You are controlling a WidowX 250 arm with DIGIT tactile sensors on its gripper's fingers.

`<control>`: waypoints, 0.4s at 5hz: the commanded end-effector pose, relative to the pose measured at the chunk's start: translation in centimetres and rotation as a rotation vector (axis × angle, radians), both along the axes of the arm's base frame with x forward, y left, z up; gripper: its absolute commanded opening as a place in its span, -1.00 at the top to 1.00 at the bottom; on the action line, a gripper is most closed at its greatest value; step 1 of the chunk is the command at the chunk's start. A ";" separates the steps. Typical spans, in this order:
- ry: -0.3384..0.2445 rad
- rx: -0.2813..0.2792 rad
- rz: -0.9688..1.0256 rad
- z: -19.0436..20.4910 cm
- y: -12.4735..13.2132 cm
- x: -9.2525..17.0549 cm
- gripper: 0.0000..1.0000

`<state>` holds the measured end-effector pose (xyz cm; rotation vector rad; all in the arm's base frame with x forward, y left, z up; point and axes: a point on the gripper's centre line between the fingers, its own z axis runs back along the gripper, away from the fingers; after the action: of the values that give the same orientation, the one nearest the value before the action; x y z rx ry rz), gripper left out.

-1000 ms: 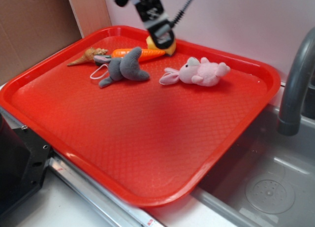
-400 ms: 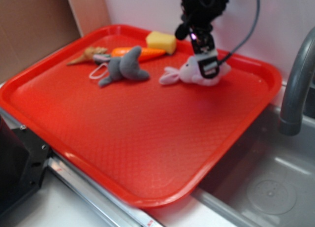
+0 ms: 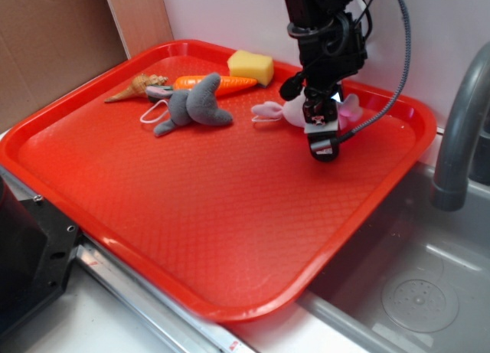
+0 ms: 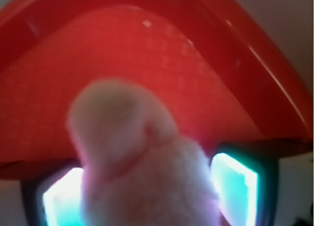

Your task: Grab the pink bunny.

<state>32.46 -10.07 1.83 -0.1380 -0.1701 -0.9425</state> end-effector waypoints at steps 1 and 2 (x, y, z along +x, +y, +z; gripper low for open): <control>0.007 -0.008 0.068 2.0 1.4 0.1 1.00; 0.014 0.053 0.180 4.9 2.3 -0.3 1.00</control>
<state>31.10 -7.12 3.53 -0.1033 -0.0285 -0.7509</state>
